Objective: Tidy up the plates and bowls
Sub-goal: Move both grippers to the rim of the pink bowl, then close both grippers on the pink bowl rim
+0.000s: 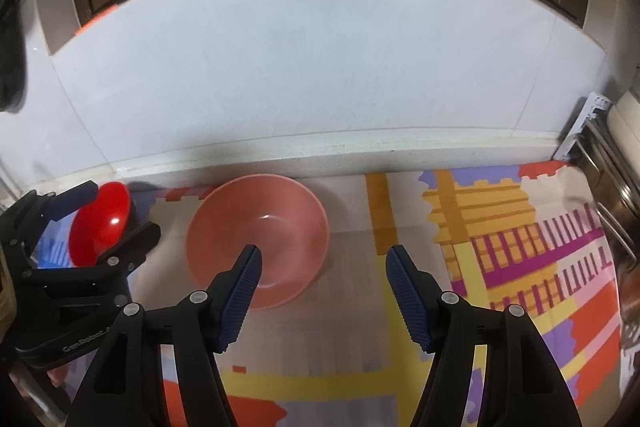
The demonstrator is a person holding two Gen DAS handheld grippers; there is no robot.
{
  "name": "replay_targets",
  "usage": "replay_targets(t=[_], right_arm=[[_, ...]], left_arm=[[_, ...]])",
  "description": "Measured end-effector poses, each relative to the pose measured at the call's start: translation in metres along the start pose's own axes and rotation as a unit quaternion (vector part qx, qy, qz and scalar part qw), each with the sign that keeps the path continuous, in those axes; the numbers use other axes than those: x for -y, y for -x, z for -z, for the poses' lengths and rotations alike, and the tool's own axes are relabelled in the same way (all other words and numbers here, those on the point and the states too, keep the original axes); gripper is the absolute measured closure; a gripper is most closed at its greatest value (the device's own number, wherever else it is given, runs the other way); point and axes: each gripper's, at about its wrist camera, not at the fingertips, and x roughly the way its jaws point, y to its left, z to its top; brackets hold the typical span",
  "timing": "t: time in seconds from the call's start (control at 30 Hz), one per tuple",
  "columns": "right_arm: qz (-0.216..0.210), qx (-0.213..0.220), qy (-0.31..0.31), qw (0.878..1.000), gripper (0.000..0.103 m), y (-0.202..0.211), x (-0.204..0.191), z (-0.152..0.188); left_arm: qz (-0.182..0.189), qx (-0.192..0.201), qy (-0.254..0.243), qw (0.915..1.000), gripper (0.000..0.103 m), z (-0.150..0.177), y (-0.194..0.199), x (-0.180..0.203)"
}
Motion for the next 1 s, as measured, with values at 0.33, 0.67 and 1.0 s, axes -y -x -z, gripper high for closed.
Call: replay_targets(t=[0.33, 0.67, 1.0], right_arm=[[-0.014, -0.044, -0.018, 0.999, 0.051, -0.044, 0.007, -0.004], [-0.023, -0.068, -0.018, 0.997, 0.069, -0.066, 0.006, -0.001], [-0.042, -0.080, -0.027, 0.996, 0.089, -0.072, 0.005, 0.000]], left_arm=[[0.021, -0.039, -0.008, 0.9990, 0.033, -0.005, -0.047, 0.006], [0.042, -0.073, -0.012, 0.9964, 0.058, -0.004, -0.073, 0.011], [0.070, -0.090, 0.004, 0.9934, 0.088, -0.004, -0.078, 0.012]])
